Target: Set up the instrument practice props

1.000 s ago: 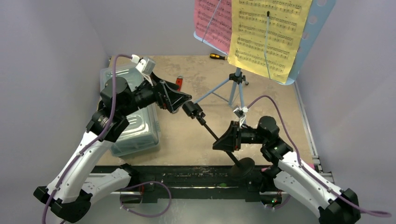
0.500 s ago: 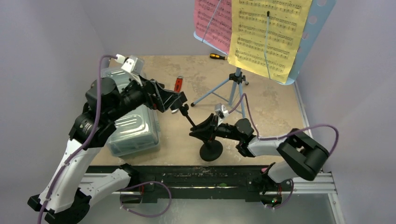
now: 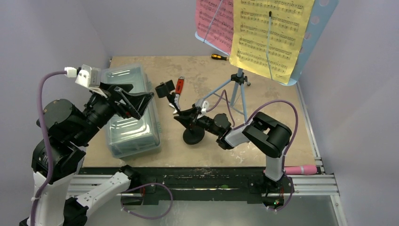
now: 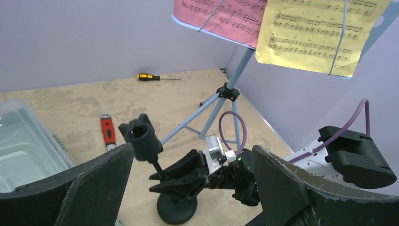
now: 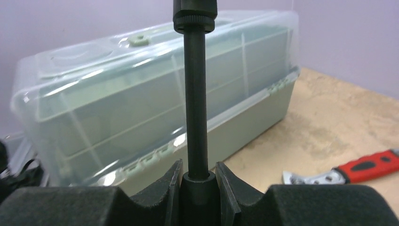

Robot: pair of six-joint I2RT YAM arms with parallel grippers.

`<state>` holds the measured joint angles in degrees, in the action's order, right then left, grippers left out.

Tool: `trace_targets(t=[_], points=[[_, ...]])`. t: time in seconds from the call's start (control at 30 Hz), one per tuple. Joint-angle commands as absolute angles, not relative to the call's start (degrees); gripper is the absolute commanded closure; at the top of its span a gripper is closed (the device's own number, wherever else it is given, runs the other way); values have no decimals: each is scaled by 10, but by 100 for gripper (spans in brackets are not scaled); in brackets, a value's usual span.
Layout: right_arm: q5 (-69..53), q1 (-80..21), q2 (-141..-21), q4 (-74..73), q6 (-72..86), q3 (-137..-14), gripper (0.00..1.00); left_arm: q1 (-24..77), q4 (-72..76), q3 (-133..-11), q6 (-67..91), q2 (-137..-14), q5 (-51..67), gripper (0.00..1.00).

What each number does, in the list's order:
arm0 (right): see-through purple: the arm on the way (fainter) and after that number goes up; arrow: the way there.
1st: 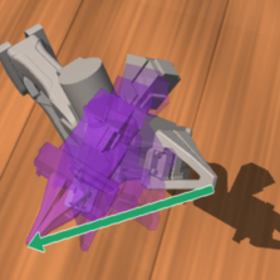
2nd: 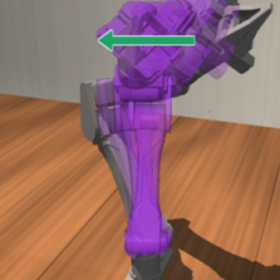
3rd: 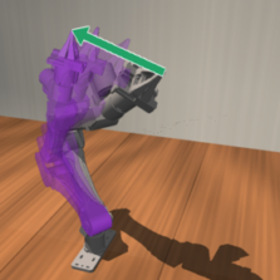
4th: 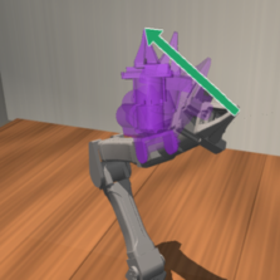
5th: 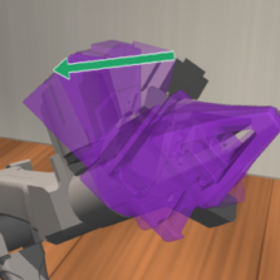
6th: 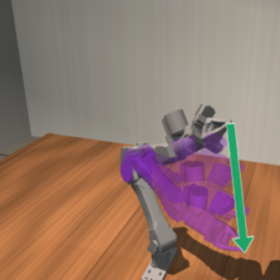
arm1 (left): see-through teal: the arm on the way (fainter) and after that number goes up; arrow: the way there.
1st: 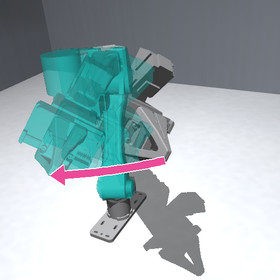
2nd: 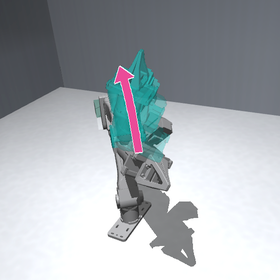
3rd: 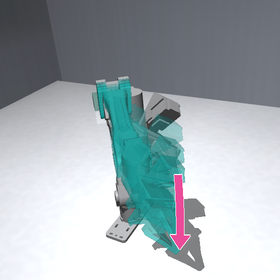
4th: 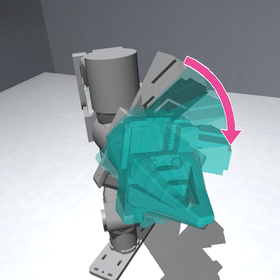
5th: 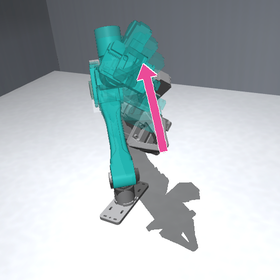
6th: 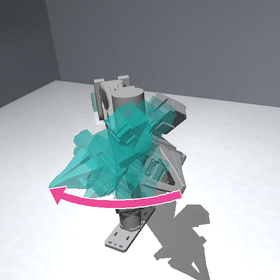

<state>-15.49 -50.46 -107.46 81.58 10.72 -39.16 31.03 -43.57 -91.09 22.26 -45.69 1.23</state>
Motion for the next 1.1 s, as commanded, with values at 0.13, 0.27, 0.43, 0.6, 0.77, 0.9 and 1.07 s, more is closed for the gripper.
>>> trace_targets(t=[0.13, 0.27, 0.43, 0.6, 0.77, 0.9, 1.07], points=[[-103, -517, -1127, 1058, 63, -490, 100, 309, -470, -919, 205, -458, -23, 4], [-109, -517, -1138, 1059, 50, -465, 100, 309, -466, -905, 212, -456, -17, 4], [-111, -518, -1117, 1059, 30, -420, 95, 309, -455, -884, 218, -454, -9, 4], [-111, -518, -1111, 1058, 35, -392, 88, 309, -444, -878, 223, -458, -3, 4], [-104, -518, -1103, 1058, 41, -364, 73, 309, -436, -864, 236, -454, 9, 4], [-79, -518, -1079, 1058, 55, -331, 56, 309, -435, -854, 242, -450, 12, 4], [-33, -518, -1033, 1056, 91, -264, 38, 309, -415, -831, 247, -444, 15, 4]])
